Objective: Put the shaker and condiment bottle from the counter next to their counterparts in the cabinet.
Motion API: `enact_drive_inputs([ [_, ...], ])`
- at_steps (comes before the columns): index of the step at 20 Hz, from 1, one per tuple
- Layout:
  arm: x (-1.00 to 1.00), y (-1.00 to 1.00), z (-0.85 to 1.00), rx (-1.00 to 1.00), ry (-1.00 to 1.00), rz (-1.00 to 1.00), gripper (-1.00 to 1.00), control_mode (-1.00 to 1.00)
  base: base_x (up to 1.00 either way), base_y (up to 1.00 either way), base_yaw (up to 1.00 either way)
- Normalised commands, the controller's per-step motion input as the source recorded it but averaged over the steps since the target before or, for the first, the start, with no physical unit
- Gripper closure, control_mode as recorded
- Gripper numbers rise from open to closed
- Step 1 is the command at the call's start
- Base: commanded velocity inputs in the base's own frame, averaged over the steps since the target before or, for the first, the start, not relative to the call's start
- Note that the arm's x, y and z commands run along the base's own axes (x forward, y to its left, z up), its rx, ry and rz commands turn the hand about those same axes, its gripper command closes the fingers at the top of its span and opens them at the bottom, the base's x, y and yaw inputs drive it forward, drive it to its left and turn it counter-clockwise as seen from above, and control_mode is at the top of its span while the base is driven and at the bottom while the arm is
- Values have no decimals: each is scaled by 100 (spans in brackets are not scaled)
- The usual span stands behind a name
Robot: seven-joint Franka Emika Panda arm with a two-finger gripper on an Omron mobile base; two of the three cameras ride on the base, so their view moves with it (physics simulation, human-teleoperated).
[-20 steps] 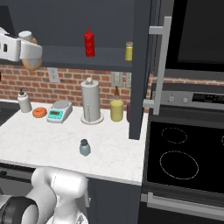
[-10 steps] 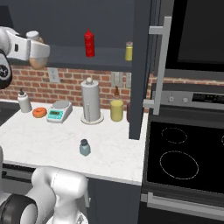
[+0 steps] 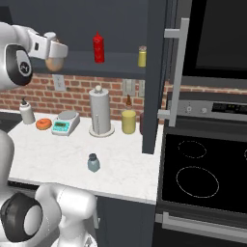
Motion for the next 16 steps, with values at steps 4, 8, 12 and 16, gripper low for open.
enact_drive_inputs([
  [4, 49, 0, -24, -5, 3, -4, 100, -100, 0, 0, 0],
  [8, 38, 0, -17, -5, 0, -16, 100, -100, 0, 0, 0],
  [12, 42, 2, -4, -1, 0, -13, 100, -100, 0, 0, 0],
  [16, 56, 2, 0, 0, 0, -2, 100, -100, 0, 0, 0],
])
